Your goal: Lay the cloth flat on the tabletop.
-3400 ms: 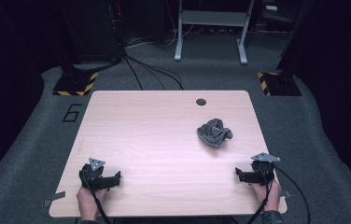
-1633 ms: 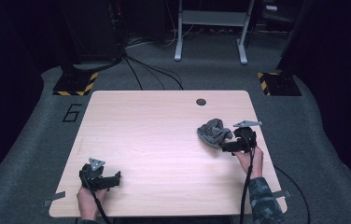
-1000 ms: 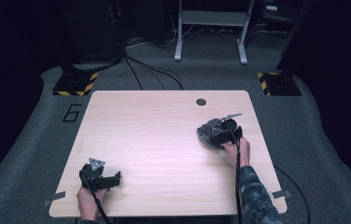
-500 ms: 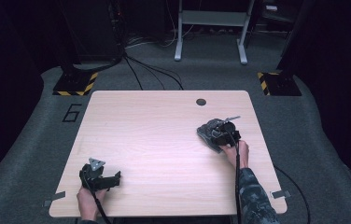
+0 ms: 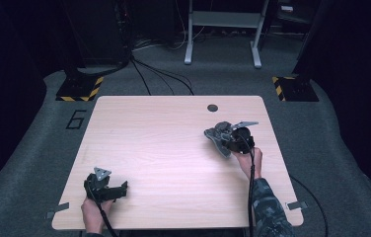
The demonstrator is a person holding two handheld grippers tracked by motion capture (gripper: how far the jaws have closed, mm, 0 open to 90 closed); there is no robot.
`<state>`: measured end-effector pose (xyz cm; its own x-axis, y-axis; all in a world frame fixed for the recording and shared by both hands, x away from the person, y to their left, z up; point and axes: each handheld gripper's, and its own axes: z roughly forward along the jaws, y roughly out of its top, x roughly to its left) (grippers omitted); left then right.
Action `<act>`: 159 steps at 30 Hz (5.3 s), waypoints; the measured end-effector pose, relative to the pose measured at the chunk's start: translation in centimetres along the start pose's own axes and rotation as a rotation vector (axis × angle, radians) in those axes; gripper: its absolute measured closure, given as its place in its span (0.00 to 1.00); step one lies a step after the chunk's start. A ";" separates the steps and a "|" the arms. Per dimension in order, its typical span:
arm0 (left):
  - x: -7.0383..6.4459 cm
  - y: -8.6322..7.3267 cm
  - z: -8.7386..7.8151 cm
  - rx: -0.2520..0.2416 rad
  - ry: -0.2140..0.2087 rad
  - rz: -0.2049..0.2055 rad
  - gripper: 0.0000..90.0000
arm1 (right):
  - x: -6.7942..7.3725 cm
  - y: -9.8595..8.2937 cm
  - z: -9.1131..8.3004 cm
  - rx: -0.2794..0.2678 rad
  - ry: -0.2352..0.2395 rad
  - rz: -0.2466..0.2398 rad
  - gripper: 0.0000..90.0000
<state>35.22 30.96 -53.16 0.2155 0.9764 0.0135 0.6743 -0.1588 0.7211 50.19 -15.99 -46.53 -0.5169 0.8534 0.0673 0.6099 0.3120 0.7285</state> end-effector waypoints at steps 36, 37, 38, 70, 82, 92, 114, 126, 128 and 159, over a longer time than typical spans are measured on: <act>-0.1 0.0 0.0 -0.006 0.001 -0.008 0.02 | 13.6 -2.7 2.2 0.062 0.238 -0.227 0.51; -0.1 0.0 0.0 -0.007 -0.001 -0.009 0.02 | 13.6 -2.7 2.2 0.062 0.238 -0.227 0.51; -0.1 0.0 0.0 -0.008 -0.003 -0.009 0.03 | 13.4 -3.0 2.2 0.087 0.241 -0.199 0.39; -10.2 6.5 0.7 -0.037 -0.350 0.237 0.30 | 9.5 -2.5 -3.0 -0.038 0.228 -0.133 0.93; -14.8 9.2 1.2 -0.037 -0.456 0.362 0.40 | 9.7 -2.6 -2.9 -0.037 0.233 -0.127 0.91; -17.6 8.0 -0.2 -0.052 -0.450 0.385 0.38 | 10.9 -3.3 -4.8 -0.100 0.284 -0.099 0.58; -16.8 7.4 1.7 -0.018 -0.436 0.301 0.99 | 10.7 -3.9 -4.3 -0.055 0.161 -0.129 0.98; -11.5 7.0 1.4 -0.022 -0.368 0.180 0.99 | 6.6 -4.8 -4.8 -0.058 0.051 -0.071 0.98; -10.4 7.2 1.4 -0.031 -0.347 0.145 0.99 | 6.2 -4.9 -5.1 -0.057 0.037 -0.060 0.98; -8.2 8.5 -0.3 -0.051 -0.262 0.116 0.52 | 3.3 -5.9 -3.9 -0.058 0.013 0.044 0.95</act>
<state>39.00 21.67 -46.95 0.4688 0.8799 -0.0768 0.5994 -0.2530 0.7594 42.58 -16.66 -47.93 -0.4978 0.8604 0.1087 0.5968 0.2489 0.7628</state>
